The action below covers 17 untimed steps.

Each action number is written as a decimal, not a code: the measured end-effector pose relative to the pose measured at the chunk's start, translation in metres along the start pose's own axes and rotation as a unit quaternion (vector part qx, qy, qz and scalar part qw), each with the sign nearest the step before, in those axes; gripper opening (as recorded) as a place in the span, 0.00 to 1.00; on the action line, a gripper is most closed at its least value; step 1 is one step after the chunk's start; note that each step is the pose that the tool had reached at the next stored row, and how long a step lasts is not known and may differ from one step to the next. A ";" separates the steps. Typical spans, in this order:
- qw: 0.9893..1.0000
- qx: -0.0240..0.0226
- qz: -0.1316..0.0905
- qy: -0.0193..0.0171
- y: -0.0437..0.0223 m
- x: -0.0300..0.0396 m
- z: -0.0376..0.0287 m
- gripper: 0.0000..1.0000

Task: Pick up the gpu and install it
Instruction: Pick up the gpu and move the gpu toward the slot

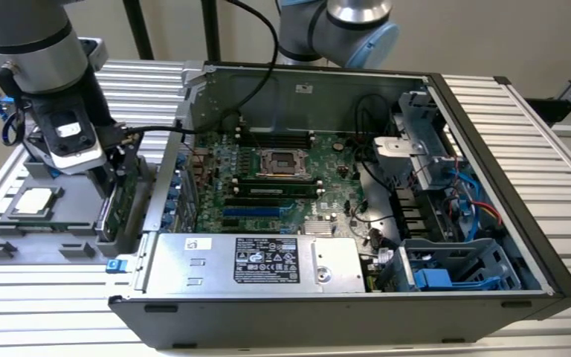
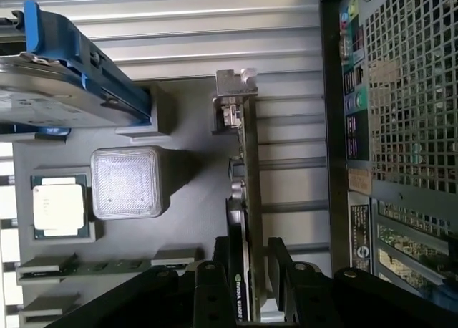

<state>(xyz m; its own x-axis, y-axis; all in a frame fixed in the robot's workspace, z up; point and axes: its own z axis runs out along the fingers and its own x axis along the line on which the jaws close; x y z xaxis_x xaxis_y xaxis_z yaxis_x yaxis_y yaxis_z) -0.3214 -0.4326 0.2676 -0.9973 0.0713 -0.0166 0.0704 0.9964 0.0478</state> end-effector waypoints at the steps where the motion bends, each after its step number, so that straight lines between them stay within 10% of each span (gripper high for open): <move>1: 1.000 0.000 0.000 0.000 -0.0001 0.0002 0.0013 0.00; 17: 1.000 0.000 0.000 0.000 -0.0011 0.0022 0.0211 0.00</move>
<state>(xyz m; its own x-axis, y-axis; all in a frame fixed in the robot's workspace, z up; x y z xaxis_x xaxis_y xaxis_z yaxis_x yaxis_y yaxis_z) -0.3232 -0.4326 0.2465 -0.9973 0.0713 -0.0166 0.0704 0.9964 0.0476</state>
